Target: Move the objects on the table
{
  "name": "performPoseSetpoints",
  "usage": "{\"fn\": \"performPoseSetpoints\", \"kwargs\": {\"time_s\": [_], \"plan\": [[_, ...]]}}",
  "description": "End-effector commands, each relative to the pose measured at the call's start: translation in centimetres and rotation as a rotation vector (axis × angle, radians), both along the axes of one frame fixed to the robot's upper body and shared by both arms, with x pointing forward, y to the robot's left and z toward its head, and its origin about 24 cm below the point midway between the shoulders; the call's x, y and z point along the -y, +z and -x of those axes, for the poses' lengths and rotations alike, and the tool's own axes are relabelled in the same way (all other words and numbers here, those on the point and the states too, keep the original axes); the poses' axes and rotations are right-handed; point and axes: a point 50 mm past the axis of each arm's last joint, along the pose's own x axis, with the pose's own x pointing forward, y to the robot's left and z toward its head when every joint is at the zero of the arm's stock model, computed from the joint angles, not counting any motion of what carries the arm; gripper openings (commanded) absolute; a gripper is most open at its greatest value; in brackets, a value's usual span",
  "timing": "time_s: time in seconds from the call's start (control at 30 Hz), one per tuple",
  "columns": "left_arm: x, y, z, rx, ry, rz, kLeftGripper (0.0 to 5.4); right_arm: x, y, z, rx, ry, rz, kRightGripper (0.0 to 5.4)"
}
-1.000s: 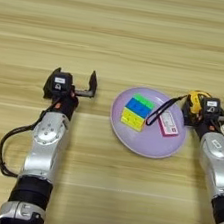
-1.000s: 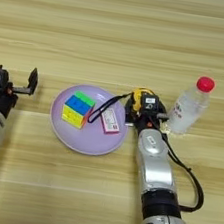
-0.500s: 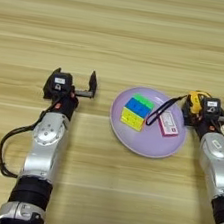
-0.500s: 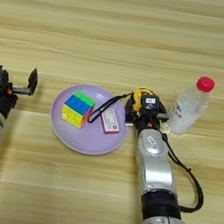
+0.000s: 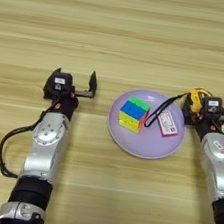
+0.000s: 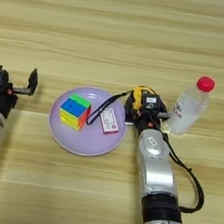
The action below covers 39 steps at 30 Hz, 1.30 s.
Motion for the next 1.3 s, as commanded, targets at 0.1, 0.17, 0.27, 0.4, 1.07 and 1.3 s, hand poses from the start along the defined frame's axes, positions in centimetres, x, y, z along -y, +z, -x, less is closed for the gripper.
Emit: {"fn": "performPoseSetpoints", "kwargs": {"time_s": [0.1,0.17,0.27,0.4,1.07,1.3], "plan": [[0.1,0.0,-0.1,0.002,0.005,0.003,5.4,0.2,0.9,0.6,0.037,0.017,0.009,4.15],[0.1,0.0,-0.1,0.002,0.006,0.004,5.4,0.4,1.1,1.0,0.047,0.024,0.013,4.15],[0.2,0.0,-0.1,0.001,0.007,0.005,5.4,0.7,1.5,1.7,0.064,0.038,0.016,4.15],[0.2,-0.1,-0.2,0.0,0.008,0.007,5.4,1.4,2.2,2.9,0.085,0.048,0.022,4.15],[0.2,-0.1,-0.4,0.003,0.016,0.012,5.4,3.1,2.7,9.4,0.0,0.137,0.07,4.15],[0.4,-0.1,-0.4,0.006,0.015,0.015,5.4,4.0,1.7,11.0,-0.085,0.127,0.082,4.15]]}}
